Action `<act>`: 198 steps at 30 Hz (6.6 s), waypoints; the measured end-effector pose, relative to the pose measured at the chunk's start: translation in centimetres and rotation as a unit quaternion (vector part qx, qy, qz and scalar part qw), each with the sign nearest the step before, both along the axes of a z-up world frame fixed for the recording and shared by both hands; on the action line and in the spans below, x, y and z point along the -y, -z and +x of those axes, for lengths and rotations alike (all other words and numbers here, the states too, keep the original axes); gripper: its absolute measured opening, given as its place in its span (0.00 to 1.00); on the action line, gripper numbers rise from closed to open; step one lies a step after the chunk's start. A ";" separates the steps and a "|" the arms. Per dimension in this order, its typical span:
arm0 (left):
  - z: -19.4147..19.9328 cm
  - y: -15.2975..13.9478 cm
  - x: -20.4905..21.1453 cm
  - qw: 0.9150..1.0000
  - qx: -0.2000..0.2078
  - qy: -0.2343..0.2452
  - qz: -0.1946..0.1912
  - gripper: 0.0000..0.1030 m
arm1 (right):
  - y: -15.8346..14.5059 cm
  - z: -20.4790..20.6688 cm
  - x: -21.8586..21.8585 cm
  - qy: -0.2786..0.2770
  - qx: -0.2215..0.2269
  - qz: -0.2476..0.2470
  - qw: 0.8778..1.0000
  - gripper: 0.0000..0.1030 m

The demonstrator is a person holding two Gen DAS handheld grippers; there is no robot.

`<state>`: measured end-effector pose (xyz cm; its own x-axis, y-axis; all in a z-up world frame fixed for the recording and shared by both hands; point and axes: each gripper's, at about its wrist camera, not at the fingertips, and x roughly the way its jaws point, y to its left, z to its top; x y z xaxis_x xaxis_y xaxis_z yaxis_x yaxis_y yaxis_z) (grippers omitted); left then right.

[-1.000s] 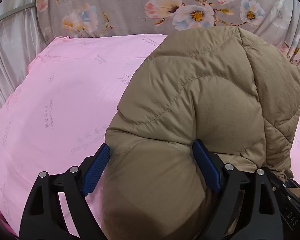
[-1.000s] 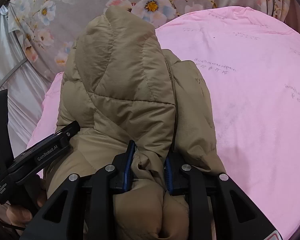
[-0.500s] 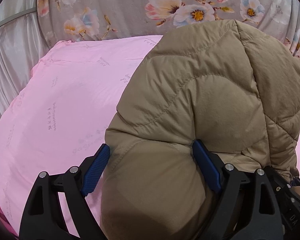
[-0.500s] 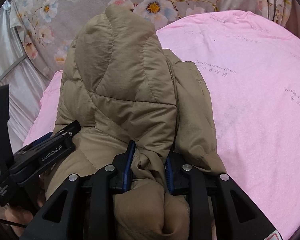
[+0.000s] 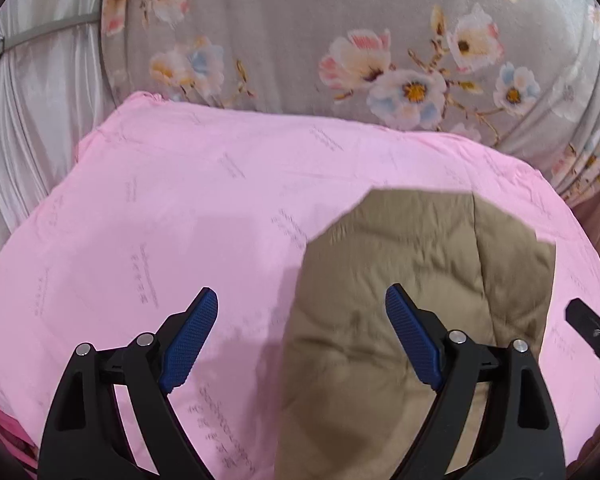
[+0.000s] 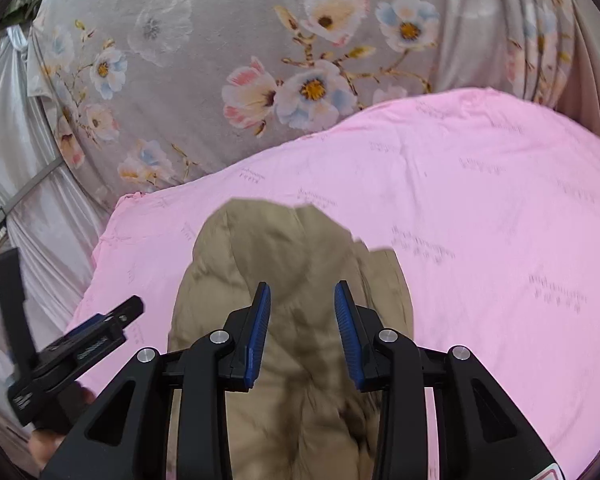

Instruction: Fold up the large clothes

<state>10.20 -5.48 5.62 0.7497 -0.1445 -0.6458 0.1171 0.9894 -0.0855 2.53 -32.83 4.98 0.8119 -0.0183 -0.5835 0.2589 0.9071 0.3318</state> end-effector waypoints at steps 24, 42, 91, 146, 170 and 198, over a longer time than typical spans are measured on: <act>8.5 8.3 7.5 0.997 -0.070 0.013 0.028 0.90 | 11.1 10.9 5.2 0.053 -0.105 0.013 0.993 0.33; 8.5 10.5 9.4 0.997 -0.025 0.006 0.066 0.91 | 12.2 11.1 5.6 0.049 -0.091 0.015 0.995 0.33; -0.9 8.6 -1.0 0.980 -0.157 0.108 -0.053 0.94 | 9.3 -3.8 13.1 0.006 -0.078 0.166 0.983 0.65; 4.1 -4.2 -4.3 0.984 0.100 0.144 -0.024 0.53 | -2.0 7.7 -5.0 -0.097 0.058 0.008 0.994 0.16; 15.0 -2.4 -6.3 0.975 0.148 0.164 -0.037 0.53 | -1.7 18.5 -7.8 -0.078 0.073 -0.046 0.993 0.16; 24.2 7.8 -7.9 0.997 0.055 0.041 0.040 0.91 | 7.3 25.8 -3.0 -0.041 0.007 0.019 0.999 0.57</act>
